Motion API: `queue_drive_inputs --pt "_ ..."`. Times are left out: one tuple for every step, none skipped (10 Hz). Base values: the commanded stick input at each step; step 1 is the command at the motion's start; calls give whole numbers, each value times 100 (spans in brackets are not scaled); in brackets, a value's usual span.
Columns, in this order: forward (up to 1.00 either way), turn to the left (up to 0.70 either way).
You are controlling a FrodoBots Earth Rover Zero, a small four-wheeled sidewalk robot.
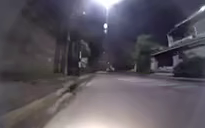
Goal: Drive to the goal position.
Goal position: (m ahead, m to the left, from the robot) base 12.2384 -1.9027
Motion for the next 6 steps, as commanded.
queue_drive_inputs --pt "70 -23" --pt "70 -4" --pt "70 0" --pt "70 0" --pt "70 0" --pt "70 0"
